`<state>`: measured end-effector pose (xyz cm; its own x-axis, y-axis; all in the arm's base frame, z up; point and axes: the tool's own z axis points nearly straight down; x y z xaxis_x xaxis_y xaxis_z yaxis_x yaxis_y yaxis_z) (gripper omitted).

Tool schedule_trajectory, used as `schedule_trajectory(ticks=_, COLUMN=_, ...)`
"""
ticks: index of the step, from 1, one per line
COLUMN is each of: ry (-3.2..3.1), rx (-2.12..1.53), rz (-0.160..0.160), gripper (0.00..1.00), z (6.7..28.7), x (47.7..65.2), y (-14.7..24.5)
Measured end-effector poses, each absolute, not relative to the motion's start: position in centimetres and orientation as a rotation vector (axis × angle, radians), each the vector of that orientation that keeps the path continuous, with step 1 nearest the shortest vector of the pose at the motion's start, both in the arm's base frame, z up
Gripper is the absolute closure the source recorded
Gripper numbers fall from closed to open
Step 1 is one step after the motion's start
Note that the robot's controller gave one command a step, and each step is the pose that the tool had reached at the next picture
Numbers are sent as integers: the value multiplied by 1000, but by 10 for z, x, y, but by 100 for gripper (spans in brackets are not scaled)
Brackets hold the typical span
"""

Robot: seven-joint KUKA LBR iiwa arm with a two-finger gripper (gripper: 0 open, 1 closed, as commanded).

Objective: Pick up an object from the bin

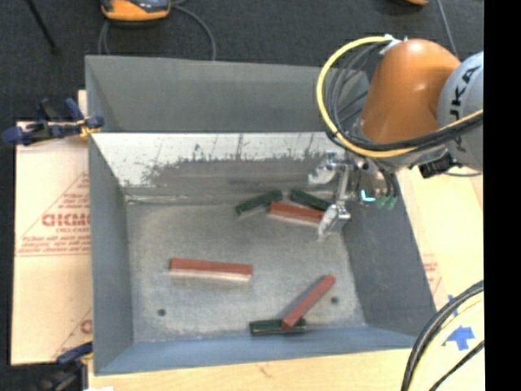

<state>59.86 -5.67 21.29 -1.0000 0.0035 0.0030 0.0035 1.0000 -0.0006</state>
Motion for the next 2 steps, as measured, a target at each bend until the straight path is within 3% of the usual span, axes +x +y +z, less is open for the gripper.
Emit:
schedule_trajectory(ticks=1, ry=-3146, rx=-3, rz=3, gripper=0, z=218, x=600, y=-57)
schedule_trajectory(ticks=2, ry=-3152, rx=-75, rz=0, gripper=0, z=154, x=621, y=-64)
